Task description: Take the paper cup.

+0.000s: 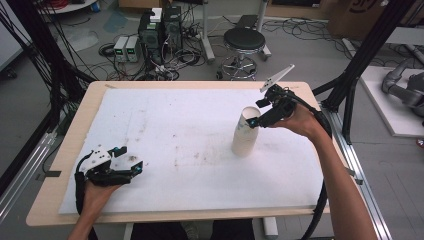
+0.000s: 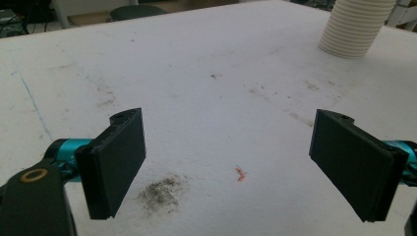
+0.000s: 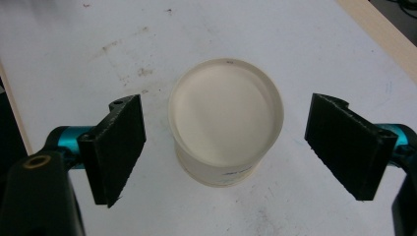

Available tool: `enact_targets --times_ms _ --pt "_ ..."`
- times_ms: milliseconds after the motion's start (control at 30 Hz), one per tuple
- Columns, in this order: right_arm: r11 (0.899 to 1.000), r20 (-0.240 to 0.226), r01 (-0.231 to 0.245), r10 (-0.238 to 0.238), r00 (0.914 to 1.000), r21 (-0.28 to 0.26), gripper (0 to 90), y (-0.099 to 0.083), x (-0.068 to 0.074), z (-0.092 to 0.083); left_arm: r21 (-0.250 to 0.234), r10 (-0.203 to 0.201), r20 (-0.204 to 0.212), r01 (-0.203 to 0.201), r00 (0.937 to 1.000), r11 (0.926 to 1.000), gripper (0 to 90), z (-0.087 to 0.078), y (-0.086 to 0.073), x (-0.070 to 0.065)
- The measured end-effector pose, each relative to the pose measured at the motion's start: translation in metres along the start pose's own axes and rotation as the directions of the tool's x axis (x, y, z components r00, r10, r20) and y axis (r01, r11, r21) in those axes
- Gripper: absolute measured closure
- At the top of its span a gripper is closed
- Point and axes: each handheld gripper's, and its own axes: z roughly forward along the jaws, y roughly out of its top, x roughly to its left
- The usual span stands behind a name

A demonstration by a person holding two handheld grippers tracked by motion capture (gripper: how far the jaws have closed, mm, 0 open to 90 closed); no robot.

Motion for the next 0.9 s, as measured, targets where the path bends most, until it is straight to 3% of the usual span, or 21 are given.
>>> enact_targets --times_ms 233,333,500,667,900 --pt "1.000 -0.013 -0.003 0.003 0.9999 0.019 16.5 0.0054 -0.0015 0.0016 0.001 0.000 0.000 0.000 1.0000 1.0000 13.9 0.0002 0.0001 0.0001" --pt "0.999 -0.017 0.016 -0.015 0.9997 0.032 25.0 0.0070 -0.0030 0.0031 0.001 0.000 0.000 0.000 1.0000 1.0000 13.9 0.0002 0.0001 0.0000" --pt "0.999 -0.013 0.011 -0.010 0.9999 0.040 26.2 0.0078 -0.0035 0.0052 0.002 -0.003 0.000 0.003 1.0000 1.0000 13.9 0.0002 0.0001 0.0002" --pt "0.998 -0.020 0.028 -0.028 0.9994 0.047 35.4 0.0088 -0.0030 0.0055 0.002 -0.006 0.002 0.006 1.0000 1.0000 13.9 0.0003 0.0002 0.0003" --pt "0.998 -0.012 0.036 -0.036 0.9993 0.048 36.2 0.0088 -0.0019 0.0047 0.004 -0.004 0.001 0.004 1.0000 1.0000 13.9 0.0004 0.0002 0.0003"
